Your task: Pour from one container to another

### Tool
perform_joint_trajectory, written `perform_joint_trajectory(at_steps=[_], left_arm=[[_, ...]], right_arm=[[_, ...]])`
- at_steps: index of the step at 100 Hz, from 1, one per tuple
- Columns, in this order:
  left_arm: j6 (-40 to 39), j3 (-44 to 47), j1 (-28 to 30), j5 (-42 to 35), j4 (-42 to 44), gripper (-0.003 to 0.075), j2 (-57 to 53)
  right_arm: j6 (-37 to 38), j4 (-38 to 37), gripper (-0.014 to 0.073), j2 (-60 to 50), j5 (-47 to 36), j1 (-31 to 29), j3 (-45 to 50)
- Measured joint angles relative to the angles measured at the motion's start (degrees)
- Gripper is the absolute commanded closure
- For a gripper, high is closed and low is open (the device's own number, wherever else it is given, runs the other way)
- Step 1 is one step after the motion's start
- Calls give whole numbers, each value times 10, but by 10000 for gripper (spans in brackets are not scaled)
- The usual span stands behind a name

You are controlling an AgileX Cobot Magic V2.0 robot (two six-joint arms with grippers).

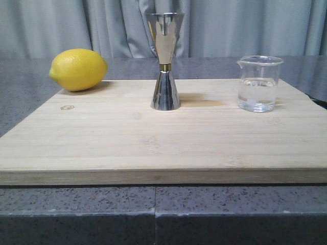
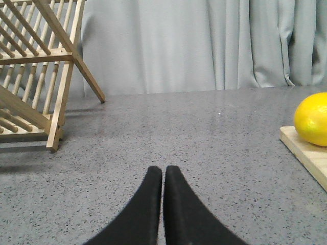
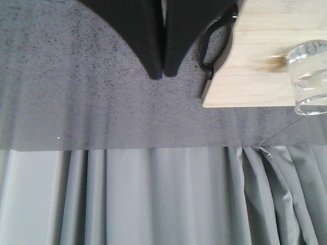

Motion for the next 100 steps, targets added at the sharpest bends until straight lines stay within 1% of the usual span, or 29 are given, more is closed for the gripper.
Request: perform_joint_trajectory(at_steps=[75,80,93,100], left_arm=[[0,0,0,-1,-1,739,0],[-1,0,0,-5,-15,739,0],[-2,0,0,-18,-88,739,0],[-3,0,0,-18,-105,739,0]], right_arm=[[0,0,666,0,0,0,0],[0,0,666,0,0,0,0],[0,0,666,0,0,0,0],[0,0,666,0,4,0,0]])
